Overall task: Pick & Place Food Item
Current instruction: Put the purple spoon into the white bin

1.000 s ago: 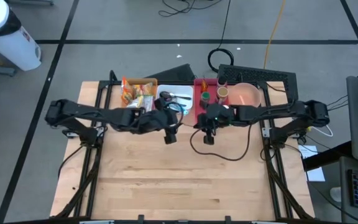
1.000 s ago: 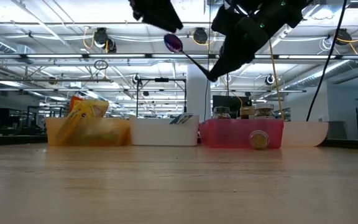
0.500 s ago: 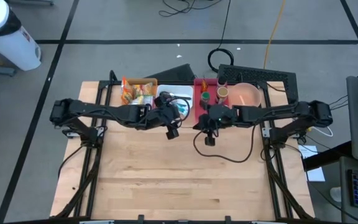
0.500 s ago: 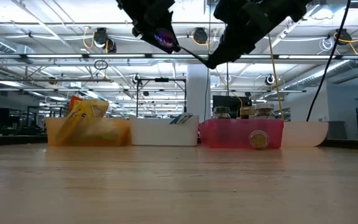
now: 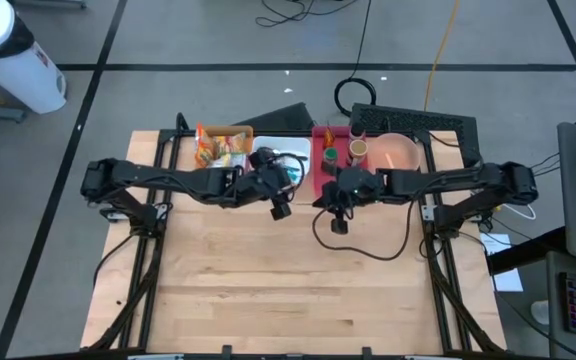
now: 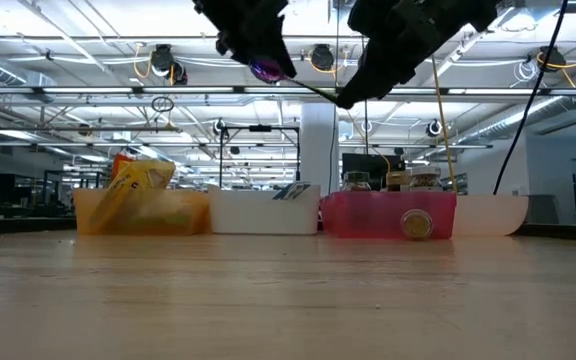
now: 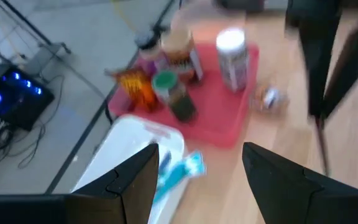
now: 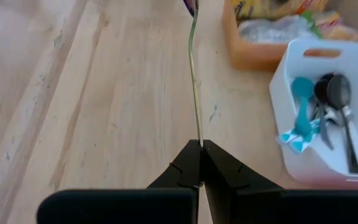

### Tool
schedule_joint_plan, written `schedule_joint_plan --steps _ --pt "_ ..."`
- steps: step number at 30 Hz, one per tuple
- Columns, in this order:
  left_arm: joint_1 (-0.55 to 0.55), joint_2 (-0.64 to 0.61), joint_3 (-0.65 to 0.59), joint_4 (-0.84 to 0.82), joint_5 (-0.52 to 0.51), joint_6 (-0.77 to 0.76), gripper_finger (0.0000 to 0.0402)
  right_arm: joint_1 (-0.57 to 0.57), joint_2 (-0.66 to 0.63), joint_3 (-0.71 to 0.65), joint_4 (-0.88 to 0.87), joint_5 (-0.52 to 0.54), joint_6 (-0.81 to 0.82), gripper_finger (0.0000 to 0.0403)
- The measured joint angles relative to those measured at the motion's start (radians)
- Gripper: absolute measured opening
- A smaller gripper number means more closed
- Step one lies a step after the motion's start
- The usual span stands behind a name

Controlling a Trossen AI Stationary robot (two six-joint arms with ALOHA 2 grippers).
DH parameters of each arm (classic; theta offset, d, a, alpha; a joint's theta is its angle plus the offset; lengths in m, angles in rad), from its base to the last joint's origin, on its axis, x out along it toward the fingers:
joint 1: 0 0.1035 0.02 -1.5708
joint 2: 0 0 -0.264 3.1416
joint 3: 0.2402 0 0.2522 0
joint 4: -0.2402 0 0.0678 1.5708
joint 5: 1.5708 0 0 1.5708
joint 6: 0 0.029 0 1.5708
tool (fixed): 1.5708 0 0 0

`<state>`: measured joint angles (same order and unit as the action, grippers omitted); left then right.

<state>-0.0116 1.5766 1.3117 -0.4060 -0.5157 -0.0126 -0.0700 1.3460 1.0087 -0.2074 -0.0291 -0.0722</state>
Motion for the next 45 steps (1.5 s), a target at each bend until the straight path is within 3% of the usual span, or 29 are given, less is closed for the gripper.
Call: schedule_joint_plan --steps 7,19,28,37,45 --pt "-0.001 0.006 0.0 0.078 0.077 0.03 0.0241 -0.001 0.003 0.0 -0.003 0.001 0.004 0.0" --pt "0.006 0.066 0.001 0.015 0.06 -0.003 0.0241 -0.001 -0.002 -0.001 0.085 0.001 0.0 0.0" --pt "0.036 0.093 0.0 0.039 -0.071 0.028 0.0241 -0.004 -0.002 -0.001 0.06 0.001 0.001 0.0" --pt "0.05 -0.024 -0.001 0.049 -0.088 0.055 0.0241 -0.068 -0.002 -0.001 0.007 0.001 0.001 0.0" --pt "-0.012 -0.2 0.0 0.037 -0.071 0.014 0.0241 -0.204 -0.002 -0.001 0.016 0.006 0.008 0.0"
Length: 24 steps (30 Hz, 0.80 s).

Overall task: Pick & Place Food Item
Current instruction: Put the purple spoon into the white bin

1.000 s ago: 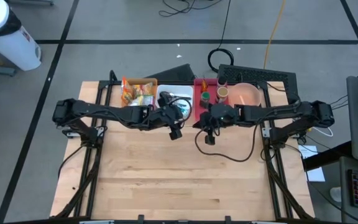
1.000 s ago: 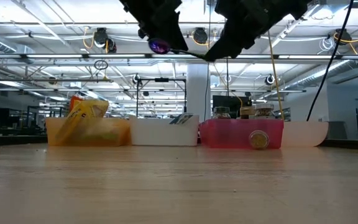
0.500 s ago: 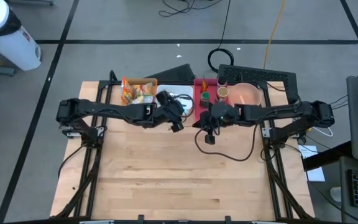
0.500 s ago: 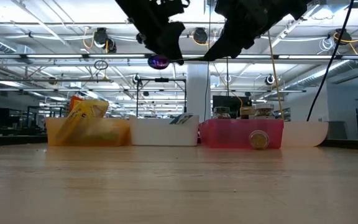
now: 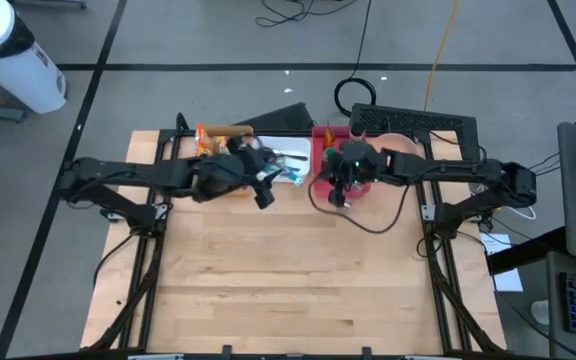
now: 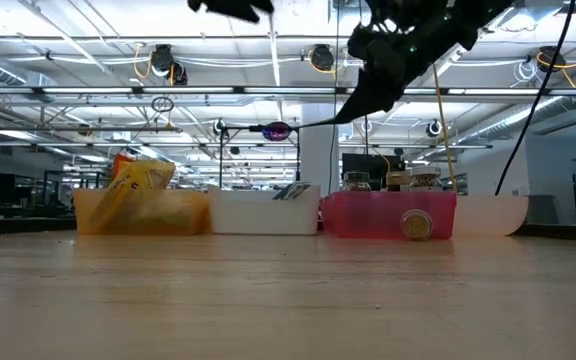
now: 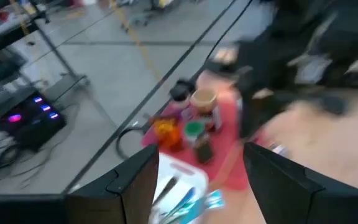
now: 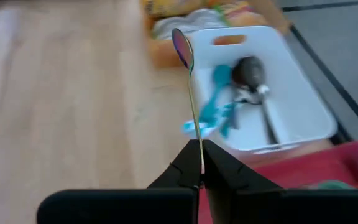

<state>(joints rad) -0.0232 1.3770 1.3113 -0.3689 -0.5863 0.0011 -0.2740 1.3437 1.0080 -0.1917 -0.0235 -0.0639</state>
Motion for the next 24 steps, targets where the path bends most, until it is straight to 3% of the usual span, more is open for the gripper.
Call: schedule_joint_plan --steps 7,24 --pt "-0.075 -0.077 0.001 0.051 0.028 -0.09 0.0241 -0.078 0.05 0.017 0.064 0.056 0.053 0.0" --pt "-0.155 -0.074 0.001 0.053 -0.018 -0.092 0.0241 -0.085 0.476 0.371 -0.05 0.182 0.133 0.0"
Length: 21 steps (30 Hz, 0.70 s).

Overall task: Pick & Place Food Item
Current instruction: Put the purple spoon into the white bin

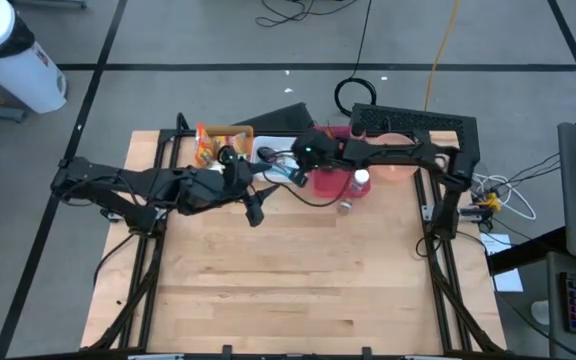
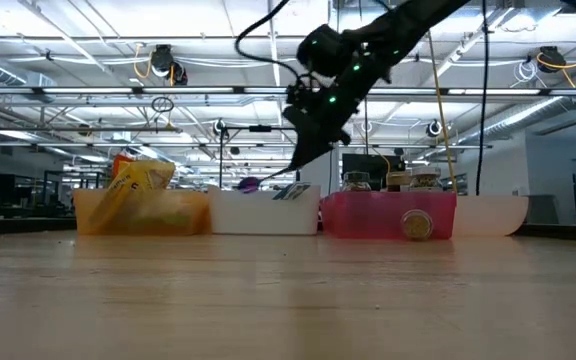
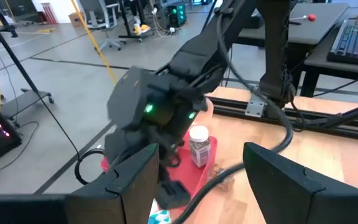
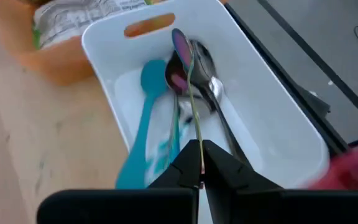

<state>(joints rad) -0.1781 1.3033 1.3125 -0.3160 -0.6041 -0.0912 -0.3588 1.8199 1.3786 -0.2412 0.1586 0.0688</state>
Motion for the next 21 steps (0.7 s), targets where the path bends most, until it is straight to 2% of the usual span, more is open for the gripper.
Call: schedule_joint_plan --steps 6,21 --pt "-0.001 0.0 0.0 -0.032 0.0 -0.017 0.0241 0.0 0.092 0.069 -0.024 -0.002 0.034 0.0" --pt "0.003 0.0 0.0 -0.033 -0.012 -0.019 0.0241 -0.001 0.088 0.068 -0.094 -0.005 0.05 0.0"
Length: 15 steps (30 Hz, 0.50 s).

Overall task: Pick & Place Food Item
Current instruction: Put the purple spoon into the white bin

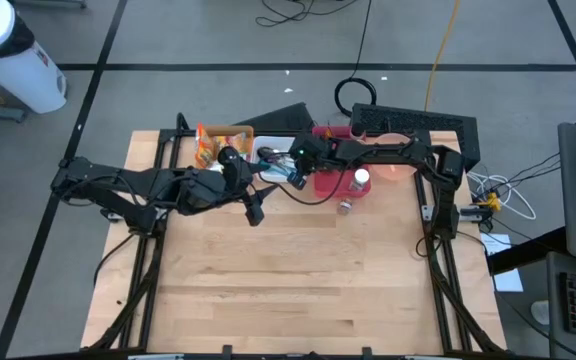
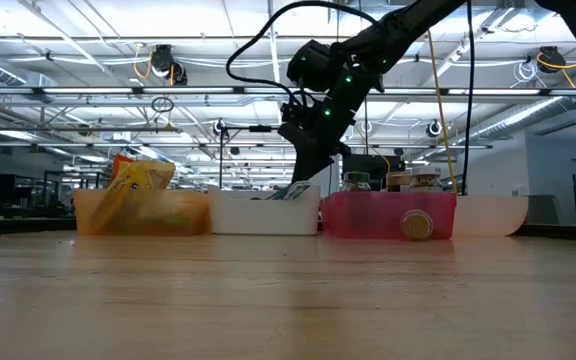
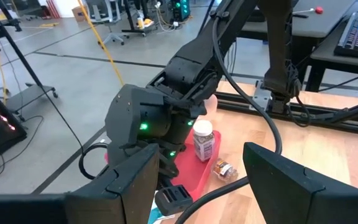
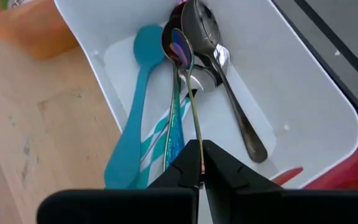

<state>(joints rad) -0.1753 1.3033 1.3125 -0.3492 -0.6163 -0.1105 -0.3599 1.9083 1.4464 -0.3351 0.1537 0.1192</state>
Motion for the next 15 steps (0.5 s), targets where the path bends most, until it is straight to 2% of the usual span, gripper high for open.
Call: schedule_joint_plan --steps 7,15 --pt "0.0 0.0 0.0 0.0 -0.018 0.002 0.0241 0.0 0.0 0.0 0.0 -0.001 0.0 0.0002" --pt "0.0 0.0 0.0 -0.017 -0.026 -0.001 0.0241 0.0 0.0 0.0 0.0 -0.001 0.0 0.0033"
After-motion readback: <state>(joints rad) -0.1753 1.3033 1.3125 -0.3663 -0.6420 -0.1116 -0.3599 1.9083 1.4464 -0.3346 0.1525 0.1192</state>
